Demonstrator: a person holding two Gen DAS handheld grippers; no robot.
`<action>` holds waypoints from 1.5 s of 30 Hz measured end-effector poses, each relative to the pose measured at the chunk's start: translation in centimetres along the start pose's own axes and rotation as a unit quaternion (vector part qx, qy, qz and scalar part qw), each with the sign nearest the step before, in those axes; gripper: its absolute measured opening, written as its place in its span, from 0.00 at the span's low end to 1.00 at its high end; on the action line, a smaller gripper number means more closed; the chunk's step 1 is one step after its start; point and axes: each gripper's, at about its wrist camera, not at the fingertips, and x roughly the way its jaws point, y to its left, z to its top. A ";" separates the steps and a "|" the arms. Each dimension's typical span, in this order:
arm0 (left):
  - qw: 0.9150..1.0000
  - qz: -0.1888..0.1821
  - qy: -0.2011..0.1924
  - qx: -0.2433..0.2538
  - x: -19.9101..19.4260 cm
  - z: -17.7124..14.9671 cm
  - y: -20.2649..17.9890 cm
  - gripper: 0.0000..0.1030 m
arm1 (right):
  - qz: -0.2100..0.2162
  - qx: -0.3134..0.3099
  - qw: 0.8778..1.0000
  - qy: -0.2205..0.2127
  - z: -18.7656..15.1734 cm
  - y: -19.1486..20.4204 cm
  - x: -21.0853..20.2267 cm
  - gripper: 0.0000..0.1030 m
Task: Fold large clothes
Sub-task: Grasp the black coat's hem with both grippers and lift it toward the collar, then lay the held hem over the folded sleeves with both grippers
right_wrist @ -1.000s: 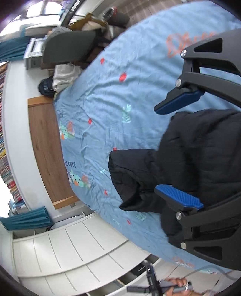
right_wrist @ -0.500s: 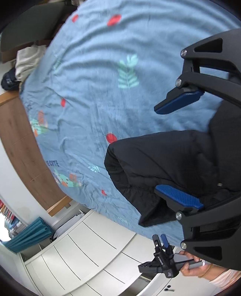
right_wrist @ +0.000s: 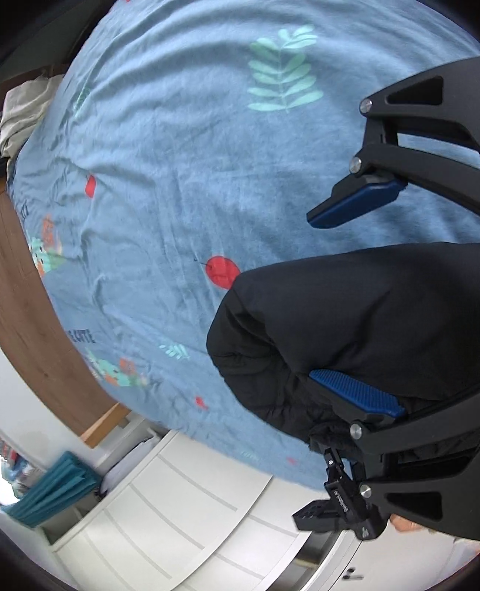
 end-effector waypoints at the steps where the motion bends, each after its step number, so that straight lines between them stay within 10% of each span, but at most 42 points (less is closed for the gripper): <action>1: 1.000 0.000 0.002 0.003 0.1 0.1 -0.3 0.56 | -0.005 -0.004 1.000 0.001 0.2 0.2 0.0 0.72; 4: 1.000 0.022 0.013 0.014 0.4 0.2 -1.2 0.24 | -0.021 -0.007 1.000 0.015 0.7 0.9 0.6 0.29; 7: 0.998 0.043 0.014 0.037 -0.1 -0.4 -2.4 0.14 | -0.041 -0.034 0.998 0.034 0.4 2.3 0.1 0.13; 23: 0.995 0.022 -0.043 0.091 -12.7 -7.1 -7.2 0.11 | -0.070 -0.086 0.994 0.012 -4.4 7.3 -16.0 0.11; 45: 0.995 0.027 -0.052 0.078 -21.1 -25.9 -0.7 0.10 | -0.027 -0.052 0.997 -0.053 -25.2 6.1 -27.2 0.11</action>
